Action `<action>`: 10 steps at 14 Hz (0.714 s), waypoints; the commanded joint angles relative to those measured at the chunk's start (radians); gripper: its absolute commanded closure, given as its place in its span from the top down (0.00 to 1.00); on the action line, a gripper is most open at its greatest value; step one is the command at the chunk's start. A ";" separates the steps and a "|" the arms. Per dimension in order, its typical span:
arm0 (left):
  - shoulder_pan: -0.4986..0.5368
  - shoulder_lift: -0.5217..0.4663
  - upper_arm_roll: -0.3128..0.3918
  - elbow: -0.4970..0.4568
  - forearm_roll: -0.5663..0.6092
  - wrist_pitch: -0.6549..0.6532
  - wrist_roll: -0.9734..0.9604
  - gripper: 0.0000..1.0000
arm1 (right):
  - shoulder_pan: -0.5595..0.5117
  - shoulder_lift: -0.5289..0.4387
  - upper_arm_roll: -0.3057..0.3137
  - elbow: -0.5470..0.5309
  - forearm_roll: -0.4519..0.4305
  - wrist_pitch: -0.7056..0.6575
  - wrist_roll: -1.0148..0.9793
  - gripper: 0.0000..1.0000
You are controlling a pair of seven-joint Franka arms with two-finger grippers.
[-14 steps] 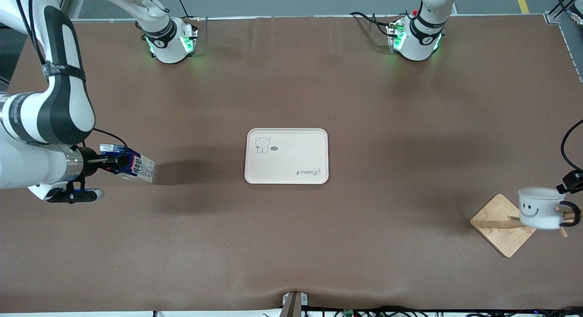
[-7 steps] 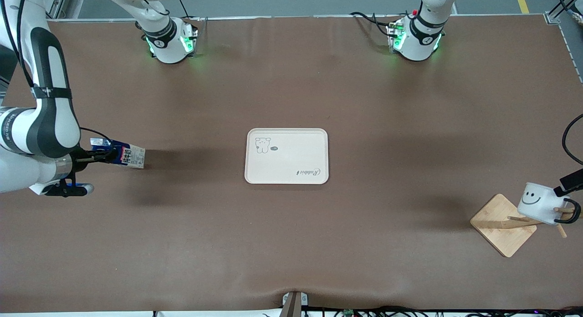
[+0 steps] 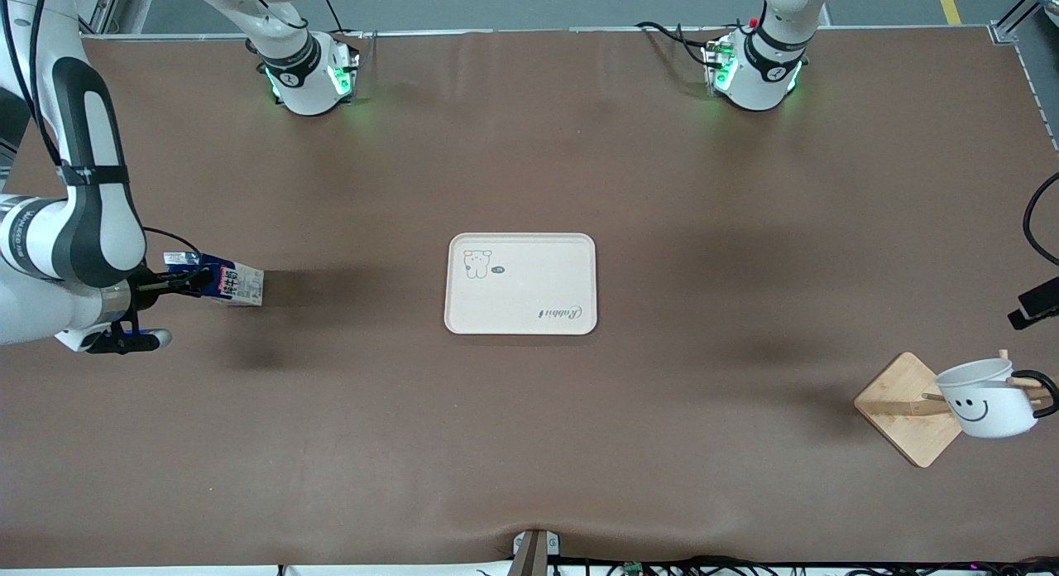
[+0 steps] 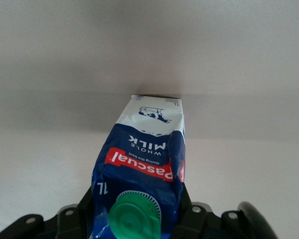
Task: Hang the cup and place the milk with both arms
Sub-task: 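Hang the mug handle on the stand peg with the left gripper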
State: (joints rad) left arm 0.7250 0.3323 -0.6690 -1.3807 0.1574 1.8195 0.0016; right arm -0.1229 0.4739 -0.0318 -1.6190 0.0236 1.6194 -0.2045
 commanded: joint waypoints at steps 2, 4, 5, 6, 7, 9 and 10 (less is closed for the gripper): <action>0.007 -0.076 -0.027 -0.012 -0.013 -0.122 -0.105 1.00 | -0.043 -0.015 0.021 -0.036 -0.007 0.016 -0.012 1.00; 0.010 -0.107 -0.030 -0.015 -0.021 -0.172 -0.115 1.00 | -0.043 -0.017 0.021 -0.033 -0.001 0.007 -0.012 1.00; 0.010 -0.120 -0.032 -0.015 -0.022 -0.186 -0.118 1.00 | -0.043 -0.017 0.021 -0.033 0.001 0.007 -0.012 1.00; 0.008 -0.142 -0.034 -0.017 -0.024 -0.198 -0.120 1.00 | -0.043 -0.017 0.021 -0.033 0.001 0.007 -0.012 1.00; 0.008 -0.156 -0.037 -0.023 -0.024 -0.201 -0.120 1.00 | -0.043 -0.017 0.021 -0.033 0.001 0.007 -0.012 1.00; 0.008 -0.177 -0.056 -0.024 -0.024 -0.223 -0.121 1.00 | -0.043 -0.020 0.021 -0.033 0.001 0.005 -0.012 1.00; 0.007 -0.185 -0.061 -0.029 -0.025 -0.223 -0.121 1.00 | -0.043 -0.020 0.021 -0.033 0.001 0.005 -0.010 1.00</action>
State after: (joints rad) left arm 0.7242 0.1892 -0.7197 -1.3832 0.1535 1.6104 -0.1130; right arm -0.1446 0.4743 -0.0297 -1.6344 0.0241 1.6194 -0.2065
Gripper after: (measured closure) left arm 0.000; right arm 0.000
